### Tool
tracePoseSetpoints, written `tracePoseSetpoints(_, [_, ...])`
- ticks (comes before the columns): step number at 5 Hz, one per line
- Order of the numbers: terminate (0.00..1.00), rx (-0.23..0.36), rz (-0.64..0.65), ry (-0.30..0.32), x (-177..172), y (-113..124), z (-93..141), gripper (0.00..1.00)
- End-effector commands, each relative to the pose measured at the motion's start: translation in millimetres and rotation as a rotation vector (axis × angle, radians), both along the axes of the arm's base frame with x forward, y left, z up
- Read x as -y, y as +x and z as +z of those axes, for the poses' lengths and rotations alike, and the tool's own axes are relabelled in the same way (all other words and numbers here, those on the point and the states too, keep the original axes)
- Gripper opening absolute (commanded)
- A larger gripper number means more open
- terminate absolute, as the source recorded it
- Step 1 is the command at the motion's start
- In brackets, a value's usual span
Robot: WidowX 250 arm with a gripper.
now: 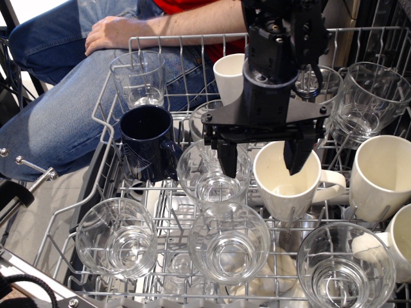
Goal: Pick up glass cup
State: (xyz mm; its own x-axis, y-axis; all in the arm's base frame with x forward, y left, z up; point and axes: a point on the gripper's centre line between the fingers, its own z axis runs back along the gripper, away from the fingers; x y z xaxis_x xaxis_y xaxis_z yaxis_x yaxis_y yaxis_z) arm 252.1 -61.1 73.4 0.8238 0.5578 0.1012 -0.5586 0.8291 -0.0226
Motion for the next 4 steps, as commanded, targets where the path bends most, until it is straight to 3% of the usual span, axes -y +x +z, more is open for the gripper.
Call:
tracePoseSetpoints(1, [0.0, 0.0, 0.0, 0.0, 0.0, 0.0, 0.0, 1.0])
tracePoseSetpoints(2, [0.0, -0.007, 0.081, 0.008, -1.8, 8.0, -10.8, 1.0])
tracePoseSetpoints(3, [0.0, 0.018, 0.14, -0.032, -1.2, 9.8, -25.6, 1.0])
tracePoseSetpoints(4, [0.0, 0.047, 0.174, -0.046, 2.2, 29.5, -42.6, 1.0])
